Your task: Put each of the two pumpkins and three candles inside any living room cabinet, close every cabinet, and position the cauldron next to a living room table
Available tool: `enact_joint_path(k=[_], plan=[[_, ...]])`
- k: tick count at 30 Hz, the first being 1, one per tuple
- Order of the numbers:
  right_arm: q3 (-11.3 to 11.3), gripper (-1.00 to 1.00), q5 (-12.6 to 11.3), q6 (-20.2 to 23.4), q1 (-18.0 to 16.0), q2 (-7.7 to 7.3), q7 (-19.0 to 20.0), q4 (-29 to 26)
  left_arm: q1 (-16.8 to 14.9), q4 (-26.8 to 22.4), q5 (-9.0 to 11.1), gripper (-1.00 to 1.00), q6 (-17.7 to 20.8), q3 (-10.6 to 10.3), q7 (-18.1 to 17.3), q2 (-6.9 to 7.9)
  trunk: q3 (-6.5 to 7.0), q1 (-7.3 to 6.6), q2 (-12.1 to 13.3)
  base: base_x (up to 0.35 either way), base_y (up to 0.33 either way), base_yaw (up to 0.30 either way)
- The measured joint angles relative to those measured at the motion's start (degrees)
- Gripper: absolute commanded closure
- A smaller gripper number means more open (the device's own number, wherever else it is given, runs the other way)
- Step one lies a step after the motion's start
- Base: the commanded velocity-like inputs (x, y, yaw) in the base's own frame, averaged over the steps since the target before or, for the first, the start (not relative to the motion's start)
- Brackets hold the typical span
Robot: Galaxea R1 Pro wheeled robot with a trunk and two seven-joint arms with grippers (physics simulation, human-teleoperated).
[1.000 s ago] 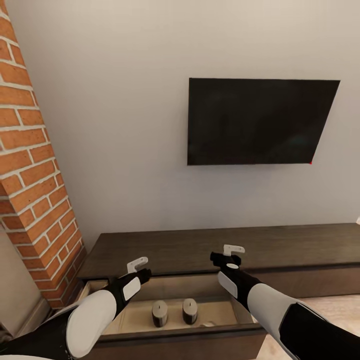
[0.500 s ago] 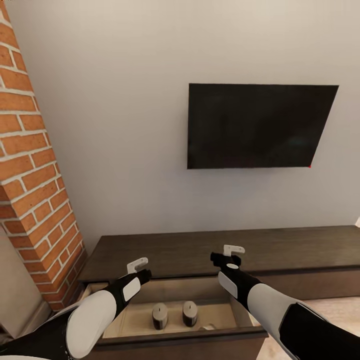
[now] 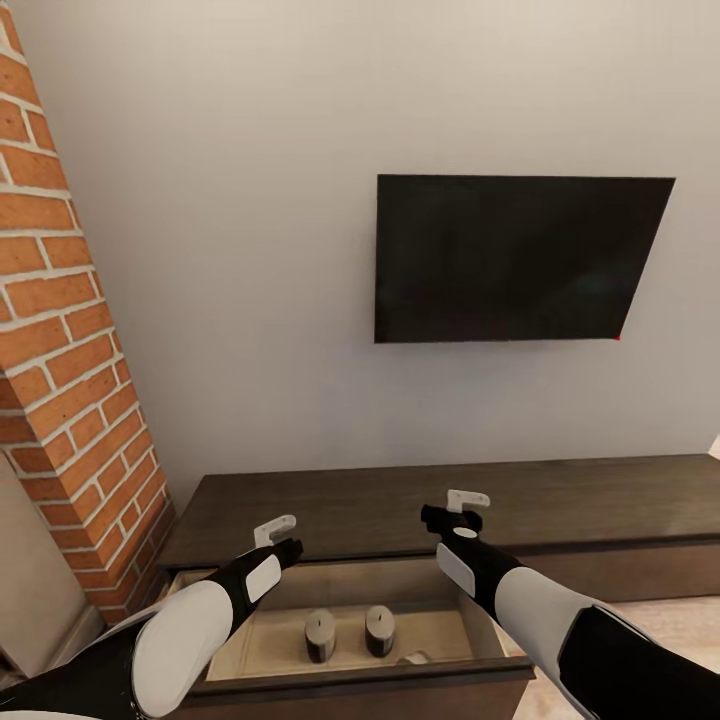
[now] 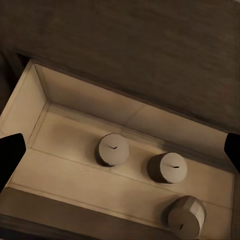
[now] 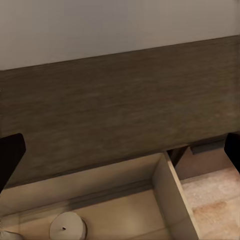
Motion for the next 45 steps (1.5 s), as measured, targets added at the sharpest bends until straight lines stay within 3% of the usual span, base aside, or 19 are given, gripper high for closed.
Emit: enact_joint_path(k=[9,33,45], plan=[[0.02,-1.00,0.09,0.01,0.00,0.00,0.02,0.02,0.00,0.00,0.00,-1.00,0.07,0.00,0.03,-0.04,0.00,0.02,0.00,-0.115,0.000,0.000],[0.03,-1.00,0.14,0.00,0.36,-0.06,0.02,0.04,0.09,0.00,0.00,-1.00,0.08,0.00,0.02,-0.17,0.00,0.03,0.00,-0.306,0.000,0.000],[0.16,-1.00,0.14,0.00,0.44,0.18,0.27,-0.35,0.09,0.00,0.00,-1.00,0.08,0.00,0.02,-0.18,0.00,0.00,0.00,-0.051,0.000,0.000]])
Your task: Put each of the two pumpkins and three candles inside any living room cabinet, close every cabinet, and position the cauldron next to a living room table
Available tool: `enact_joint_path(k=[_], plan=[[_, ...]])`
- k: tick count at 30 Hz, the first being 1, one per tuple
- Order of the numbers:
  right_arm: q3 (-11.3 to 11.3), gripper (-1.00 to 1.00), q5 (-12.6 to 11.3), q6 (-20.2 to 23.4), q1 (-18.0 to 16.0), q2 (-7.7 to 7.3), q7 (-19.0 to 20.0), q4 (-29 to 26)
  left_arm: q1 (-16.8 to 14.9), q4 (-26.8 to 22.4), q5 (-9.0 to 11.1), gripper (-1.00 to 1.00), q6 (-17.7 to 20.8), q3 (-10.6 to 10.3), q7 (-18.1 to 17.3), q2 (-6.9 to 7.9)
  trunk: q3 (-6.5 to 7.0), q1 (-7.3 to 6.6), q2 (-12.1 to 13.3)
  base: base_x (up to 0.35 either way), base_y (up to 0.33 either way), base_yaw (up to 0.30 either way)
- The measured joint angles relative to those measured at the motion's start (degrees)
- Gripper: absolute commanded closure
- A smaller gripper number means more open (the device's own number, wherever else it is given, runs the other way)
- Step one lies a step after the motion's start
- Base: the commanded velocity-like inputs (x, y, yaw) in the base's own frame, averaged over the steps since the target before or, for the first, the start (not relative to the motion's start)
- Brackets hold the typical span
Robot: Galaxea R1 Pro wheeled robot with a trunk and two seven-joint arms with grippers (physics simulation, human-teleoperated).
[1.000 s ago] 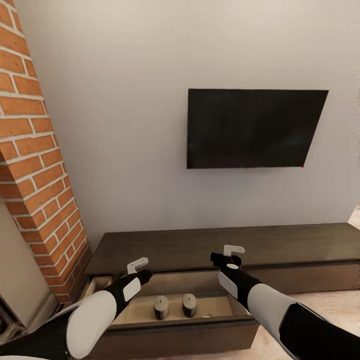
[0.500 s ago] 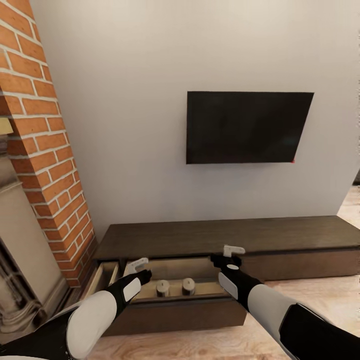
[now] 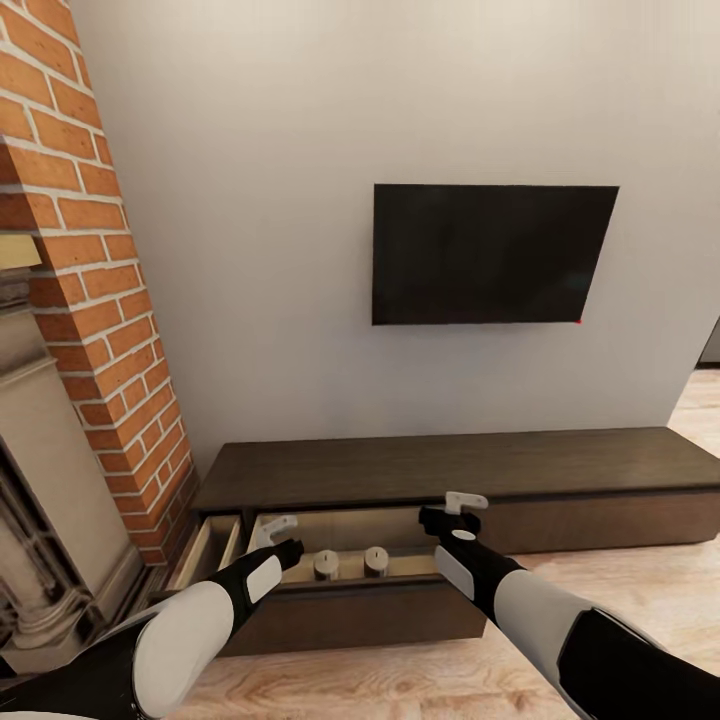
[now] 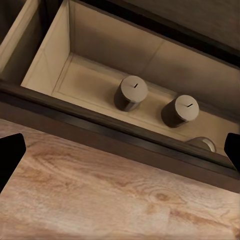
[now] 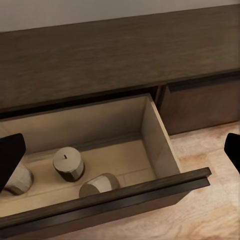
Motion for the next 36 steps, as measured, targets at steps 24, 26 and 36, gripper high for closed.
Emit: enact_joint_path(k=[24,26,36], plan=[[-0.28,-1.00,-0.31,0.05,0.00,0.06,0.00,-0.12,0.00,0.00,0.07,-1.00,0.00,0.00,0.00,0.03,0.00,0.00,0.00,0.000,0.000,0.000],[-0.22,-1.00,-0.31,0.05,0.00,0.12,-0.03,-0.22,0.00,0.00,0.08,-1.00,0.00,0.00,0.00,0.06,0.00,0.00,0.00,0.000,0.000,0.000],[-0.29,-1.00,-0.29,0.00,0.00,0.01,0.10,0.09,0.08,0.00,0.08,-1.00,0.00,0.00,0.00,0.04,0.00,0.03,0.00,-0.082,0.000,0.000]])
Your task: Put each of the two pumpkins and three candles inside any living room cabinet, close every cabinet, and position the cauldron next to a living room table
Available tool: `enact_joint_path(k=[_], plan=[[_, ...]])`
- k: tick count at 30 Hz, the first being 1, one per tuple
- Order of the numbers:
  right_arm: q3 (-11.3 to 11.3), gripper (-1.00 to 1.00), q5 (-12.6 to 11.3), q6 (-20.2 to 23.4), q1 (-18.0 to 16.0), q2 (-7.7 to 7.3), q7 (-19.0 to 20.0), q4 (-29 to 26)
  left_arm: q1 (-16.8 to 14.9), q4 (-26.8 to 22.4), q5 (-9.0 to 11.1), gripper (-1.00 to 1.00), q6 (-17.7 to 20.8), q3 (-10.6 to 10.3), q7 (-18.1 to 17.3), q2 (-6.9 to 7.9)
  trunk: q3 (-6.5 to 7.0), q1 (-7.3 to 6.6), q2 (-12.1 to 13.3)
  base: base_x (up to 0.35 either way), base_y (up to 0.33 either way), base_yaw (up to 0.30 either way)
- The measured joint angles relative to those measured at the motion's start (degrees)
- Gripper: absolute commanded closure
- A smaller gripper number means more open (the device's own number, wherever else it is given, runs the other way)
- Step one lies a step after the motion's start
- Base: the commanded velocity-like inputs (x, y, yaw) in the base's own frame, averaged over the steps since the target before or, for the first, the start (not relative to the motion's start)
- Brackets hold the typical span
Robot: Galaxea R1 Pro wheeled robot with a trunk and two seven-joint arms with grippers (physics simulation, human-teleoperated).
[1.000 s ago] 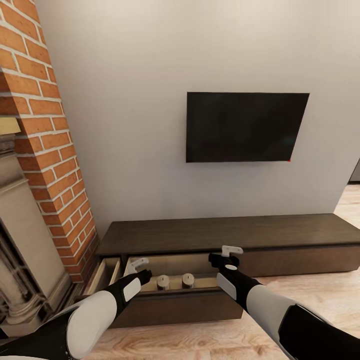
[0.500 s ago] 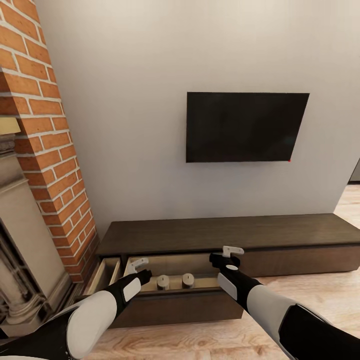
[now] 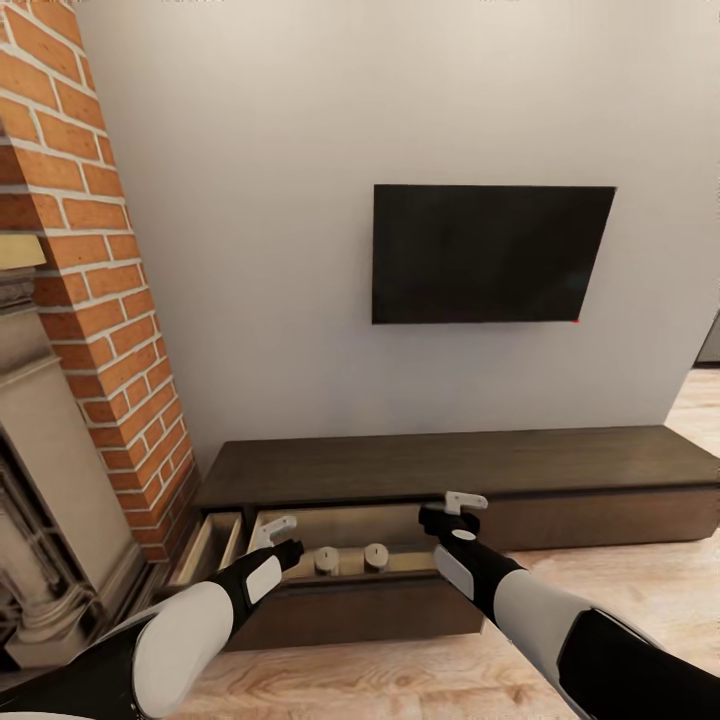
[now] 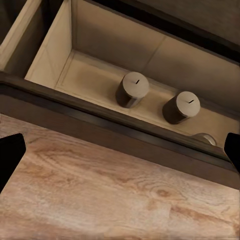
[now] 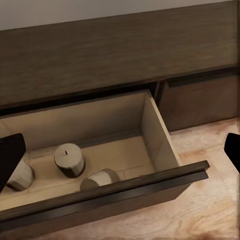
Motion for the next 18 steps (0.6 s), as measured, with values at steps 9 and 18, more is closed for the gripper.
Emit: enact_joint_path(k=[9,18], plan=[[-0.01,-1.00,-0.06,0.00,0.00,0.02,0.01,0.22,0.01,0.00,0.00,-1.00,0.00,0.00,0.00,-0.03,0.00,0.00,0.00,-0.259,0.000,0.000],[-0.02,-1.00,-0.10,0.00,0.21,0.01,0.01,0.29,0.01,0.00,0.00,-1.00,0.00,0.00,-0.02,-0.03,0.00,-0.01,0.00,-0.185,0.000,0.000]])
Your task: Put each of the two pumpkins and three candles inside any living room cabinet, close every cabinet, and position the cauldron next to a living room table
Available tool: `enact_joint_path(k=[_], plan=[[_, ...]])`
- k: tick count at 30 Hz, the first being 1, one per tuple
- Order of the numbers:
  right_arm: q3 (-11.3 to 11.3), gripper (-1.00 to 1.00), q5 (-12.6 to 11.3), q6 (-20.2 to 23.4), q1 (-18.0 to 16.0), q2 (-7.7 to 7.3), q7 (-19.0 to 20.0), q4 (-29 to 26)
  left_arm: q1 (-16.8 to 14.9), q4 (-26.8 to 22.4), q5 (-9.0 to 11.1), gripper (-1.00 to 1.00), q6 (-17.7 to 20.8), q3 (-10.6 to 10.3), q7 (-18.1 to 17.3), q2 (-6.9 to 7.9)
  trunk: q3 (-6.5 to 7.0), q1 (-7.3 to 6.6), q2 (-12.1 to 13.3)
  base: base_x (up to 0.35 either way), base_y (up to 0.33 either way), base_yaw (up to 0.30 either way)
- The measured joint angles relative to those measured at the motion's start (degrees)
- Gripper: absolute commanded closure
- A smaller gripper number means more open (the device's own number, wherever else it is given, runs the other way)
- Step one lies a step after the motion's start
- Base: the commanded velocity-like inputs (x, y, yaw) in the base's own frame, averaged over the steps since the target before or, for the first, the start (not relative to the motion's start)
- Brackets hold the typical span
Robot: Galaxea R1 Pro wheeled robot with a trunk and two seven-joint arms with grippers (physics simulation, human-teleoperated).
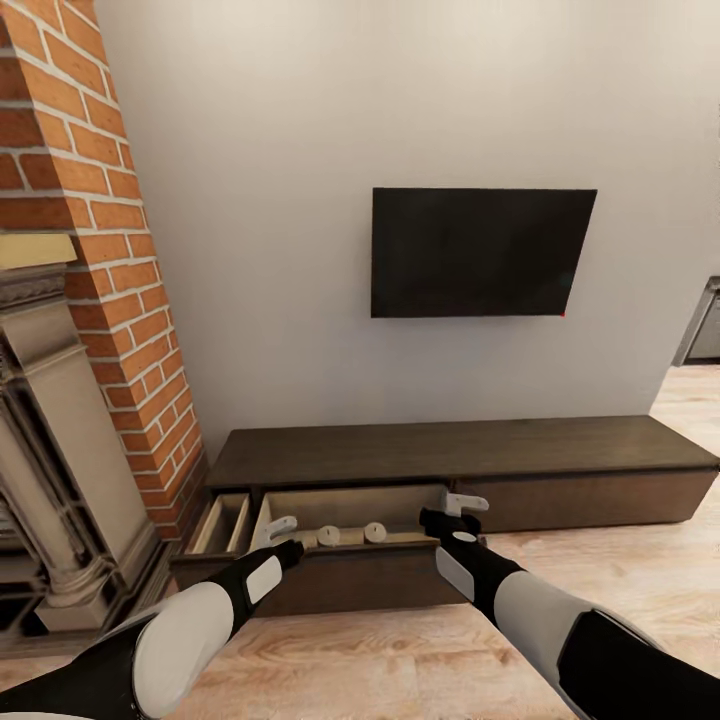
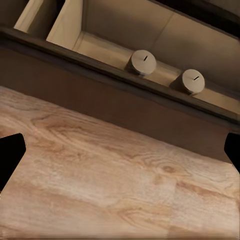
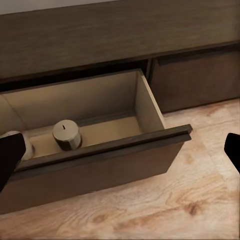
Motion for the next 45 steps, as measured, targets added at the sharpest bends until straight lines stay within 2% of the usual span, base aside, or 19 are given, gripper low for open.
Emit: enact_joint_path(k=[29,45], plan=[[0.09,-1.00,0.00,0.09,0.92,0.09,0.07,-0.02,0.00,0.01,0.00,-1.00,0.27,0.02,-0.14,-0.18,0.00,0.01,0.00,-0.292,0.000,0.000],[0.09,-1.00,0.01,0.09,1.30,0.09,0.09,-0.01,0.00,0.01,0.00,-1.00,0.32,0.07,-0.16,-0.18,0.00,-0.02,0.00,-0.079,0.000,0.000]])
